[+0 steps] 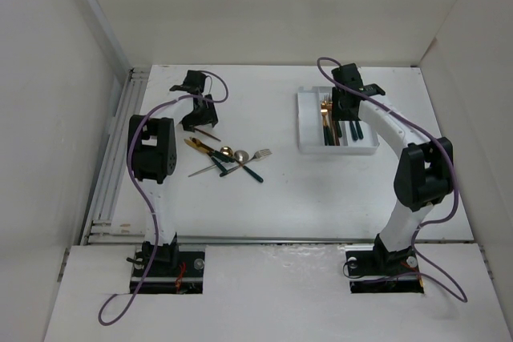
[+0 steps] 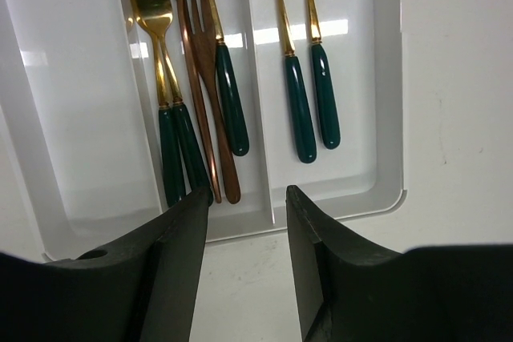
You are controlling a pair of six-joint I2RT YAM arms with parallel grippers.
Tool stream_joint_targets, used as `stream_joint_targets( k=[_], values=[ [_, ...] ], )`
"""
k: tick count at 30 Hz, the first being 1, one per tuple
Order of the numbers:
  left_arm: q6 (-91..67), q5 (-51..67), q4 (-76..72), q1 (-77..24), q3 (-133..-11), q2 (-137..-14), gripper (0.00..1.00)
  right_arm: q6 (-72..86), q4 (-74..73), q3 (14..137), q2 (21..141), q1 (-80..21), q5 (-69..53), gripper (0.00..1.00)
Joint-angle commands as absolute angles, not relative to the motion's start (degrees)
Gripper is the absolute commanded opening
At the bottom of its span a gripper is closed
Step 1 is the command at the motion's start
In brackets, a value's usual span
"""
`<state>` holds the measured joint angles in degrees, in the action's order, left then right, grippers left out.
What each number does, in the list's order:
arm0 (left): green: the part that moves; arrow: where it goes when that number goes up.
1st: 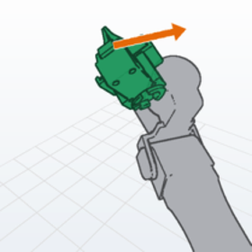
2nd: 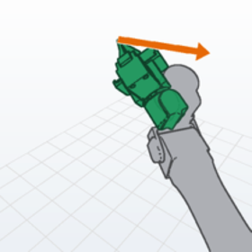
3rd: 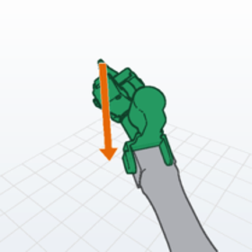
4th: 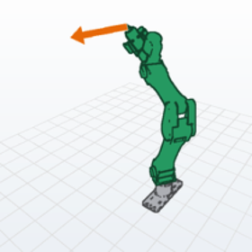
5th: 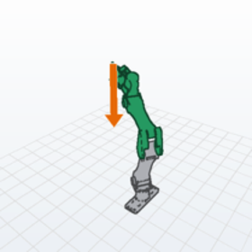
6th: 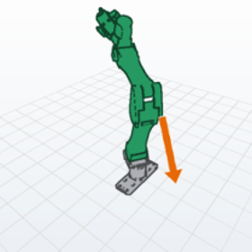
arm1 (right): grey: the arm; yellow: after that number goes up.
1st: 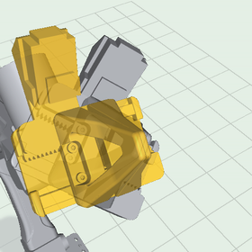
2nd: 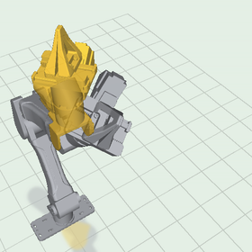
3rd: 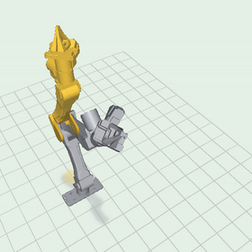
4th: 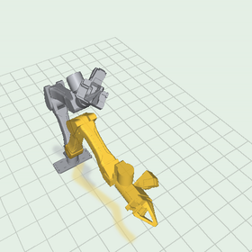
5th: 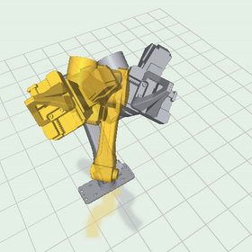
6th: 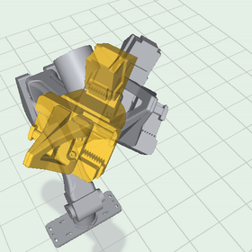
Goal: Sort the eating utensils into containers
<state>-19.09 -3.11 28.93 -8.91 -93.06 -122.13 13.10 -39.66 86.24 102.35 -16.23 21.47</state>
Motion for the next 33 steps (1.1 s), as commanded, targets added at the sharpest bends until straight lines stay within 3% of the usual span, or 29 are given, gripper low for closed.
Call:
stream_joint_targets(
  k=[1, 7, 8, 11, 12, 20, 33],
  values=[
    [-19.25, -0.89, 30.15, -8.79, -91.58, -122.79, 0.63, 13.80, -40.07, 86.40, 99.14, -16.70, 22.76, 0.49],
    [-19.25, 0.26, 30.15, -8.79, -90.01, -122.26, 0.49, 13.80, -40.60, 85.87, 98.62, -16.70, 22.76, 0.49],
    [-19.25, 0.26, 30.15, -9.31, -90.00, -121.73, 0.41, 14.32, -40.61, 85.87, 98.61, -16.70, 22.76, 0.49],
    [-19.25, 0.79, 29.62, -9.32, -88.51, -121.20, 0.35, 14.33, -40.61, 85.87, 98.61, -16.70, 22.76, 0.49],
    [-19.25, 1.31, 29.10, -9.32, -87.90, -121.20, 0.28, 14.94, -40.61, 85.35, 98.61, -16.70, 22.76, 0.49],
    [-17.40, 0.79, 29.09, -9.32, -86.84, -120.67, 0.00, 15.56, -40.61, 84.81, 98.09, -16.70, 22.76, 0.49],
    [-14.24, 6.32, 28.56, -9.32, -93.06, -119.01, 0.00, 16.08, -40.61, 86.40, 98.09, -16.70, 21.71, 0.47]
  ],
)
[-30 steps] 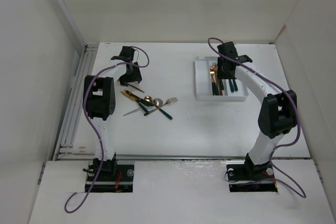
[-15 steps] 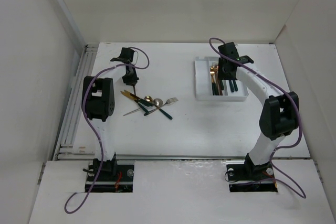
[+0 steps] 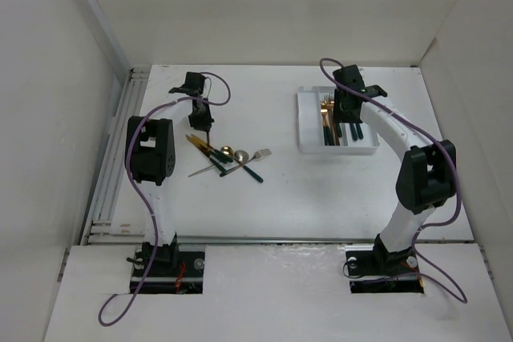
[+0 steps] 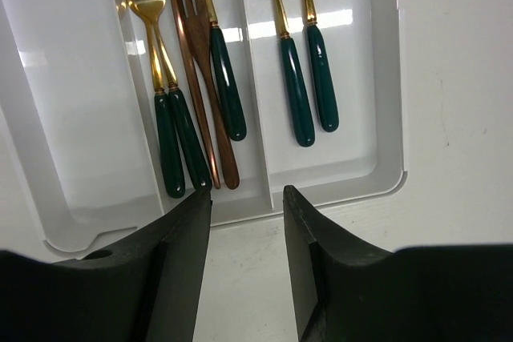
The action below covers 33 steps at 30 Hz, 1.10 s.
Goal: Sort the eating utensils into containers
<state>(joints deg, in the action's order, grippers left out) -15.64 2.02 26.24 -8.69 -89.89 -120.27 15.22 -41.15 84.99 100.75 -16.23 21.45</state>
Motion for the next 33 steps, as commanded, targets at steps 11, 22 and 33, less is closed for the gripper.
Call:
stream_joint_targets(
  k=[11, 22, 33],
  values=[
    [-14.24, 8.35, 25.22, -9.93, -98.43, -118.30, 0.00, 16.08, -40.61, 86.40, 97.56, -17.23, 21.71, 0.47],
    [-12.66, 9.58, 24.70, -14.58, -107.48, -118.30, 0.00, 17.13, -41.84, 88.59, 96.50, -17.23, 22.32, 0.47],
    [-18.10, 19.50, 13.38, -24.86, -114.17, -120.94, 0.00, 26.18, -44.91, 88.60, 91.15, -16.08, 27.59, 0.47]
  ],
)
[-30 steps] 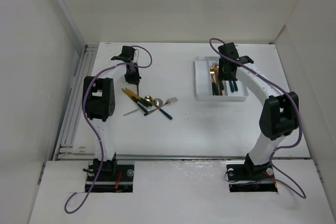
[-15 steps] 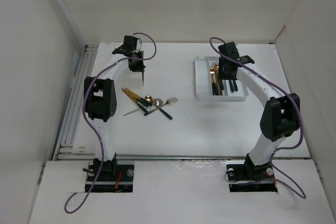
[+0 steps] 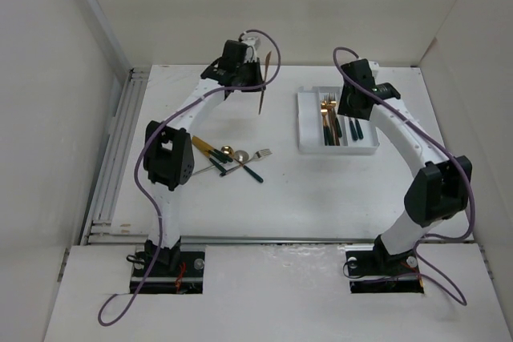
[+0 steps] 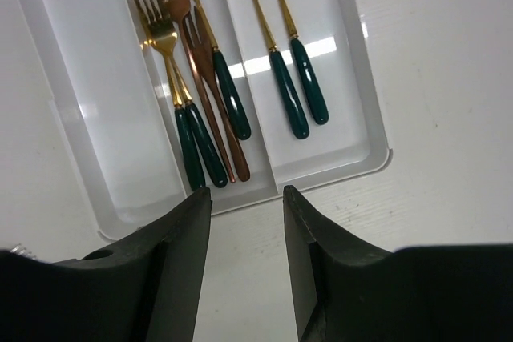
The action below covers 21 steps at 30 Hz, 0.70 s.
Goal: Sort the eating utensils into containers
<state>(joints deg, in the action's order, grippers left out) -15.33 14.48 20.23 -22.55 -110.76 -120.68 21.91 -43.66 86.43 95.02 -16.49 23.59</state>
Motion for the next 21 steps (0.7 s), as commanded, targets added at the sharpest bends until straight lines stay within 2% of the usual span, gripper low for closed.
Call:
stream_joint_targets(
  k=[1, 12, 21],
  values=[
    [-19.67, 20.29, 12.14, -25.74, -114.95, -121.63, 0.00, 27.58, -45.78, 88.59, 89.92, -16.08, 28.12, 0.47],
    [-31.37, 23.29, 2.99, -35.68, -117.42, -131.56, 0.00, 31.29, -50.27, 83.33, 81.14, -16.08, 33.66, 0.47],
    [-37.61, 20.13, 1.67, -37.53, -115.85, -135.18, 0.00, 32.87, -51.94, 77.44, 74.53, -16.08, 33.66, 0.47]
  ],
)
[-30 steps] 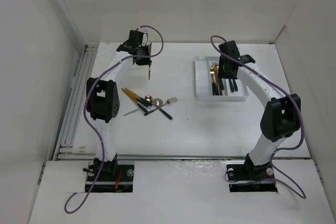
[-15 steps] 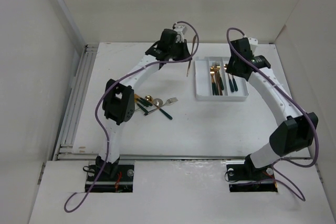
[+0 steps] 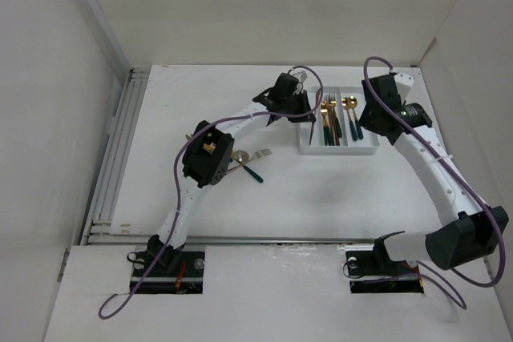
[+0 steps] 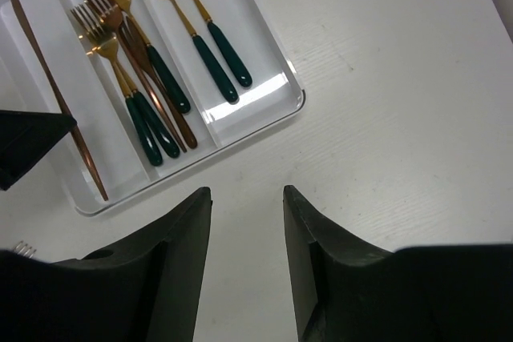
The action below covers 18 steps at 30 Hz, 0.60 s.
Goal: Sort the eating utensils into containers
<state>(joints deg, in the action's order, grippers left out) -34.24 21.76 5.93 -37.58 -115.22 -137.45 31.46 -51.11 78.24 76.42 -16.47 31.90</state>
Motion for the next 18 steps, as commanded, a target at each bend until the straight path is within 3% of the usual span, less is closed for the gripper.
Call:
stream_joint_targets(
  k=[1, 9, 12, 13, 16, 18],
  values=[
    [-38.66, 20.13, 1.67, -37.53, -115.84, -135.18, 0.00, 32.87, -52.47, 77.43, 73.84, -16.08, 33.66, 0.47],
    [-41.40, 20.03, 1.67, -37.53, -112.59, -135.79, 0.01, 32.87, -53.52, 77.43, 72.69, -16.08, 34.28, 0.47],
    [-41.40, 20.57, 1.67, -37.01, -112.06, -136.40, 0.16, 32.87, -53.53, 77.43, 72.69, -16.08, 34.28, 0.47],
    [-41.40, 21.35, 2.19, -37.00, -112.06, -136.41, 0.27, 32.87, -53.53, 77.43, 72.69, -16.08, 34.28, 0.47],
    [-42.45, 22.58, 2.20, -36.39, -112.06, -136.41, 0.41, 31.73, -53.53, 77.96, 73.21, -16.08, 34.28, 0.47],
    [-41.41, 22.59, 2.20, -35.77, -112.06, -136.41, 0.44, 30.95, -53.53, 78.57, 73.21, -16.08, 34.28, 0.47]
  ],
)
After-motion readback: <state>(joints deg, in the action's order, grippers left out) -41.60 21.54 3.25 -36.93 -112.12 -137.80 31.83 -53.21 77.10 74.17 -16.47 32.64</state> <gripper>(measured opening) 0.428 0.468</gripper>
